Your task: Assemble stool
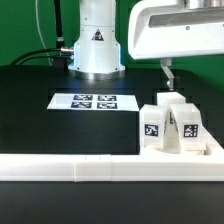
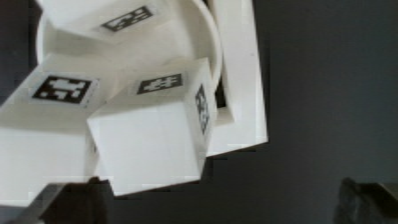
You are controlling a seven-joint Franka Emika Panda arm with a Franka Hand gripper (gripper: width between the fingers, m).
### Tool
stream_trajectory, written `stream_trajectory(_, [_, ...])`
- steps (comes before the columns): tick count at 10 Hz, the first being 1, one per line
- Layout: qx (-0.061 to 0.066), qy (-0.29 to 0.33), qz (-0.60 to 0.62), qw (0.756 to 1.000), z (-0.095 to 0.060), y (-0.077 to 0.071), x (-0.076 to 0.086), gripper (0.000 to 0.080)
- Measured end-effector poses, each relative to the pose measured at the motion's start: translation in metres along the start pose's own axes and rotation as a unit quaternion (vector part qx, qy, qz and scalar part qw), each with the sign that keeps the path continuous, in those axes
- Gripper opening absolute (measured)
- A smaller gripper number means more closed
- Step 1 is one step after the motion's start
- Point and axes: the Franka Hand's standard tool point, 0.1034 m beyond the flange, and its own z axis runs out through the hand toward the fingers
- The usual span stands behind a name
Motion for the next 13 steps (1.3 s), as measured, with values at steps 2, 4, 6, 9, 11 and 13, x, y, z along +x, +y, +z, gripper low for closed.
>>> stream_trajectory(2, [-0.001,-0.001,-0.083,0.997,0.001,0.002,0.0,0.0649])
stream_trajectory(4, [-0.009,-0.008,-0.232,0.973,0.005,0.006,0.001,0.0649])
stream_trajectory(6, [-0.025,-0.012,-0.345,0.938,0.009,0.007,0.003,0.0649])
stream_trajectory(9, [-0.037,-0.026,-0.442,0.896,0.01,0.016,0.002,0.0649])
stream_trajectory(11, [-0.04,-0.029,-0.478,0.877,0.01,0.019,0.003,0.0649])
stream_trajectory(13, [-0.051,-0.045,-0.572,0.817,0.017,0.02,0.001,0.0649])
